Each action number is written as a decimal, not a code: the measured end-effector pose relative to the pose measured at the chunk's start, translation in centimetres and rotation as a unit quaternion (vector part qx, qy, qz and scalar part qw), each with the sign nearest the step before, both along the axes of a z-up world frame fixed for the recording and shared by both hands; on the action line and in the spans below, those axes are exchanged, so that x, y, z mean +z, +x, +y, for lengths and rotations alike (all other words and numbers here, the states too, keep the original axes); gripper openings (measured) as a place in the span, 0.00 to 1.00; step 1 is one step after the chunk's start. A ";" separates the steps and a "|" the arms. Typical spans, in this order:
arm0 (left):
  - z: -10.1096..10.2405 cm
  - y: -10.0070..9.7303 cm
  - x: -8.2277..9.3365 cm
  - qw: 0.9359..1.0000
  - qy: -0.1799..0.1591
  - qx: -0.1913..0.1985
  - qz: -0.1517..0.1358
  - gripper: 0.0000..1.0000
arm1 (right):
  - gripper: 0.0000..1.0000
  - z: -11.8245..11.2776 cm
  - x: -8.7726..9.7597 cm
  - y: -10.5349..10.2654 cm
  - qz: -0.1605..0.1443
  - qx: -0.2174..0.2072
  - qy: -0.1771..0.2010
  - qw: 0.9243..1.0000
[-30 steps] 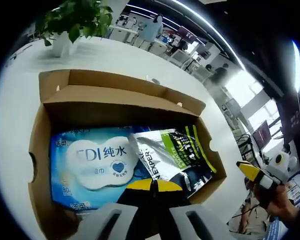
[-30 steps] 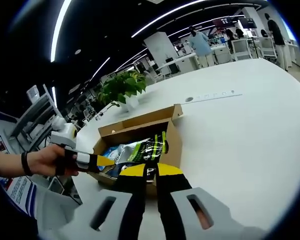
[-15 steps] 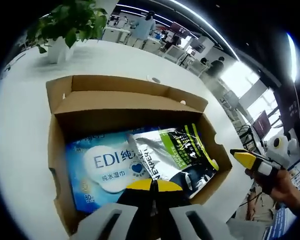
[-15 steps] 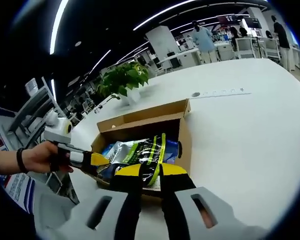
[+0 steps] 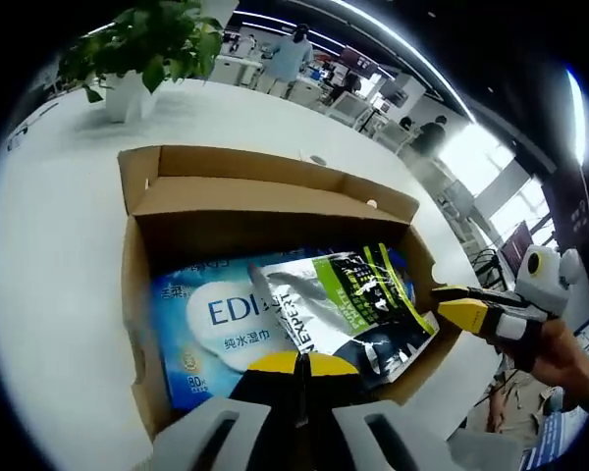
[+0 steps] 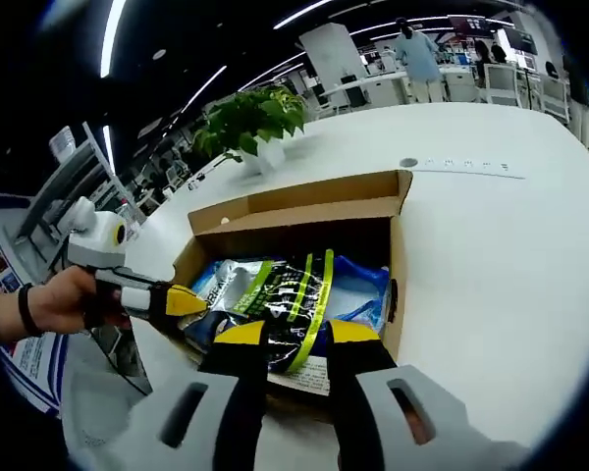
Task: Operate the shoe box by opening the lid, removing the specified soft item, and placing it in the target area until the item is outside and the box remains undamaged.
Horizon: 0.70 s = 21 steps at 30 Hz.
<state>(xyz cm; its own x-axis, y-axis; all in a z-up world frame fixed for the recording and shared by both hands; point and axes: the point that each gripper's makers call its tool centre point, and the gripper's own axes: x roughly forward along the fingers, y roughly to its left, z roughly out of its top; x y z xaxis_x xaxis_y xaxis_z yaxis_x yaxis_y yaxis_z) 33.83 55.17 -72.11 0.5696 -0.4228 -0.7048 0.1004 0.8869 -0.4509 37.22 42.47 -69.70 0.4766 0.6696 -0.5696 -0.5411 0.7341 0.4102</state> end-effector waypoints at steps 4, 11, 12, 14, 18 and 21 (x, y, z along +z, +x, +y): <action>0.3 0.0 0.1 1.000 -0.004 0.009 -0.002 0.00 | 0.24 1.0 -0.6 -0.2 0.007 0.014 -0.010 1.000; 0.3 -0.2 0.1 1.000 -0.007 0.012 -0.006 0.00 | 0.24 0.8 -0.9 0.6 0.011 0.018 -0.025 0.999; 0.2 -0.2 0.1 1.000 -0.006 0.010 -0.006 0.00 | 0.24 0.8 -1.0 0.7 0.013 0.018 -0.025 0.999; 0.2 -0.2 0.2 1.000 -0.005 0.009 -0.008 0.00 | 0.24 0.9 -1.2 1.0 0.017 0.019 -0.026 0.999; 0.2 -0.3 0.2 1.000 -0.006 0.007 -0.008 0.00 | 0.23 1.4 -1.5 1.2 0.027 0.022 -0.032 0.999; 0.2 -0.4 0.3 1.000 -0.006 0.006 -0.009 0.00 | 0.21 1.7 -2.0 1.4 0.022 0.027 -0.053 0.998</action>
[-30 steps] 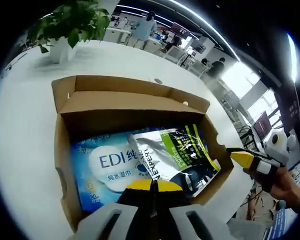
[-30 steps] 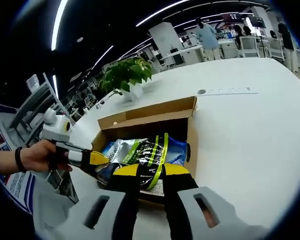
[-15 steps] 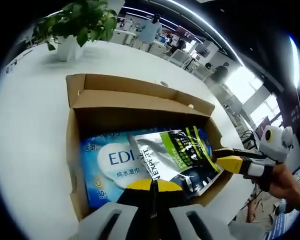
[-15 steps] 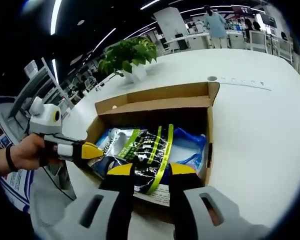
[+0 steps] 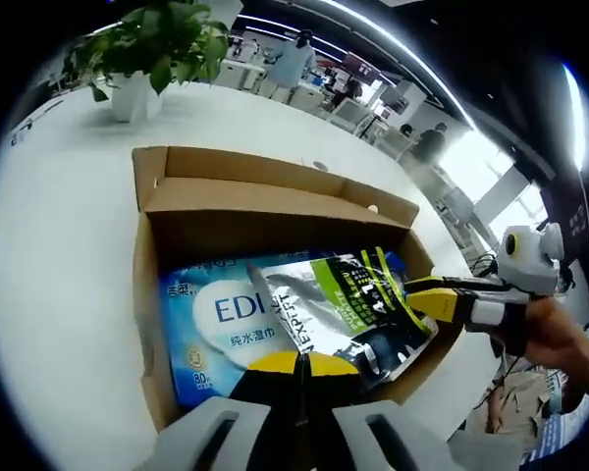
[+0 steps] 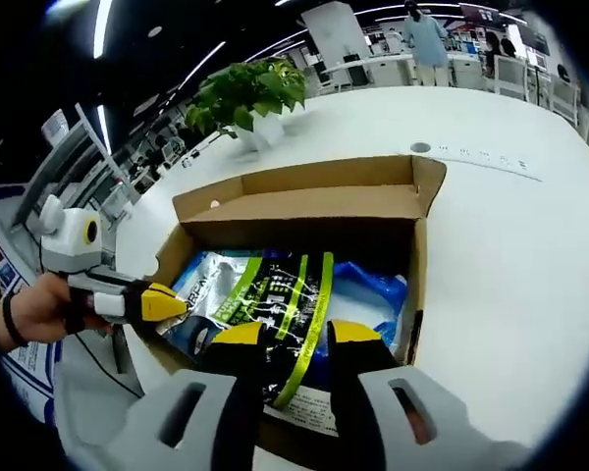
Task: Operate the shoe box by opening the lid, removing the specified soft item, and placing it in the target area until the item is outside and the box remains undamaged.
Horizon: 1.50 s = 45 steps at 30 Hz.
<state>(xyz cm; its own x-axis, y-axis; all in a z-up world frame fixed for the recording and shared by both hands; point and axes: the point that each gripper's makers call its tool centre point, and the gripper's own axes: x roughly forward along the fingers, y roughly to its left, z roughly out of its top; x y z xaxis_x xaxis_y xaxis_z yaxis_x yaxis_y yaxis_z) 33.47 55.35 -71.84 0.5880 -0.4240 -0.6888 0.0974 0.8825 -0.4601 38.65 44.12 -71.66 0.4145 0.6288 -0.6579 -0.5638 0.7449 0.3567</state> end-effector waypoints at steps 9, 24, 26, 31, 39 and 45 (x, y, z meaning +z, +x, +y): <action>0.1 0.0 0.1 1.000 -0.002 0.007 -0.002 0.00 | 0.15 0.3 -1.1 -0.5 0.032 0.000 -0.016 0.999; -0.1 -0.8 2.1 0.999 -0.005 0.021 -0.025 0.00 | 0.00 -0.3 0.8 -1.0 0.026 -0.040 0.046 0.998; -0.3 -0.6 2.9 0.999 -0.002 0.019 -0.034 0.00 | 0.00 -0.5 1.7 -0.8 0.023 -0.051 0.062 0.996; -1.0 0.2 4.9 0.998 0.008 0.002 -0.057 0.00 | 0.00 -1.4 4.0 -0.7 0.009 -0.063 0.087 0.994; -3.8 2.1 7.3 0.996 0.010 -0.032 -0.082 0.00 | 0.00 -4.6 6.5 0.1 -0.008 -0.097 0.113 0.989; -6.7 3.3 8.1 0.994 0.002 -0.056 -0.090 0.00 | 0.00 -7.6 7.3 0.7 -0.014 -0.118 0.119 0.986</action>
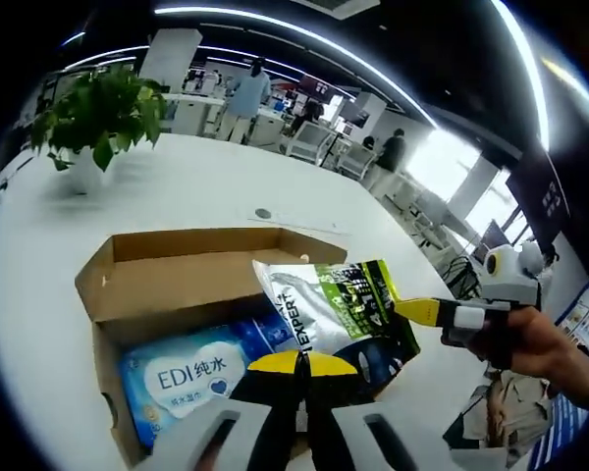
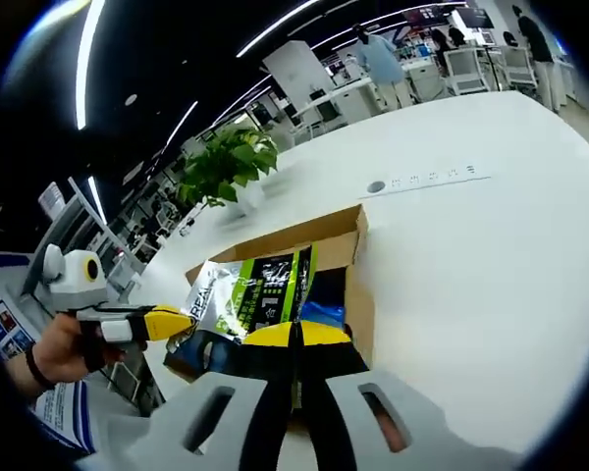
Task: Operate the shoe box by opening the lid, removing the specified soft item, and placing it in the target area until the item is outside and the box remains undamaged.
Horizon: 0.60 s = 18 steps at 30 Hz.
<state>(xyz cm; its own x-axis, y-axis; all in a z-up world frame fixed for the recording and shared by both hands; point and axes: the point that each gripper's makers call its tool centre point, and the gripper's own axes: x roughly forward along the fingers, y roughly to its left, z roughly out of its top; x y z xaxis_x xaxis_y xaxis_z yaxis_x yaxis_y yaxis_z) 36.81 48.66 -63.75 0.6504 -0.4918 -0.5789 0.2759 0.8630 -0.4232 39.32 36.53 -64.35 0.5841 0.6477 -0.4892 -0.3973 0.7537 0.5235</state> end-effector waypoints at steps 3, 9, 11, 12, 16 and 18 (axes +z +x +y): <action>-1.8 0.5 0.2 1.000 0.002 -0.018 -0.003 0.00 | 0.00 -2.0 0.1 0.1 -0.001 -0.015 -0.003 1.000; -6.1 1.2 0.4 0.997 0.018 -0.073 -0.014 0.00 | 0.00 -6.1 -0.3 0.1 0.005 -0.049 0.000 0.999; -7.6 1.4 0.3 0.995 0.030 -0.093 -0.018 0.00 | 0.00 -7.5 -0.4 -0.2 0.006 -0.058 -0.003 0.998; -8.2 1.4 0.3 0.994 0.032 -0.099 -0.019 0.00 | 0.00 -8.1 -0.5 -0.3 0.006 -0.062 -0.006 0.998; -11.1 1.7 0.3 0.991 0.038 -0.128 -0.022 0.00 | 0.00 -10.9 -1.2 -0.8 0.010 -0.081 -0.017 0.997; -12.3 1.9 0.1 0.989 0.039 -0.140 -0.020 0.00 | 0.00 -12.2 -1.5 -1.0 0.017 -0.094 -0.013 0.995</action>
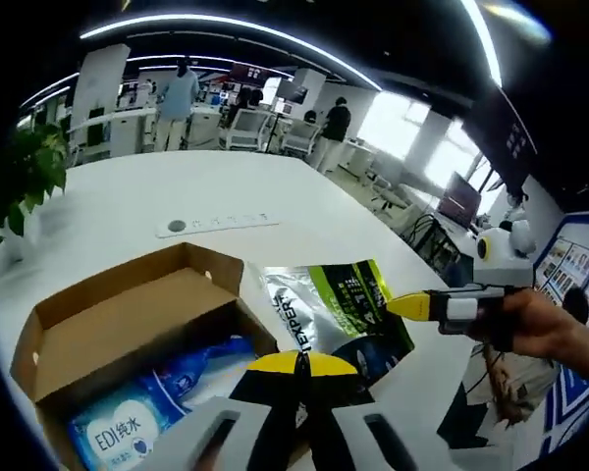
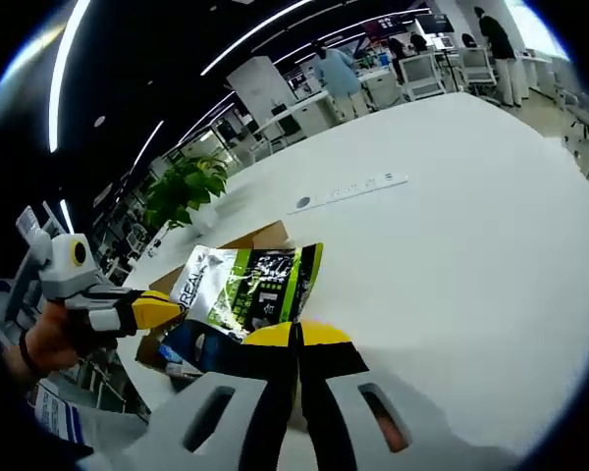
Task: Operate the shoe box by opening the lid, removing the specified soft item, and placing it in the target area until the item is outside and the box remains undamaged.
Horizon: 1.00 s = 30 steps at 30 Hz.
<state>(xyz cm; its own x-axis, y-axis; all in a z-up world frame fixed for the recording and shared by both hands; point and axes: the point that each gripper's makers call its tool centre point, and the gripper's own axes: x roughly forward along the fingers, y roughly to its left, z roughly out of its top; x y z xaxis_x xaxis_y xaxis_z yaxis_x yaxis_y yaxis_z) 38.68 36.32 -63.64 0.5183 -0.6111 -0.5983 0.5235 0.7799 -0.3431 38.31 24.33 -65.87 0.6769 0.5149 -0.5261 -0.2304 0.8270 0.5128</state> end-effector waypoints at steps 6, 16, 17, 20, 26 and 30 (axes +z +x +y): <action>-3.0 0.2 -0.8 0.999 0.012 -0.032 0.007 0.00 | 0.00 -2.9 -0.7 -0.6 0.010 -0.028 0.003 1.000; -6.6 0.5 -2.9 0.996 0.032 -0.077 0.021 0.00 | 0.00 -6.3 -2.4 -1.0 0.029 -0.061 0.003 0.998; -6.9 0.5 -3.2 0.996 0.036 -0.081 0.023 0.00 | 0.00 -6.5 -2.6 -1.0 0.031 -0.063 0.002 0.998; -7.4 0.6 -3.6 0.995 0.042 -0.089 0.024 0.00 | 0.00 -7.2 -3.0 -0.7 0.037 -0.068 0.001 0.997; -8.1 1.1 -4.9 0.993 0.047 -0.097 0.036 0.00 | 0.00 -7.8 -4.1 0.2 0.046 -0.074 -0.003 0.996; -8.4 1.5 -5.6 0.993 0.053 -0.101 0.042 0.00 | 0.00 -8.1 -4.6 0.7 0.052 -0.075 -0.002 0.996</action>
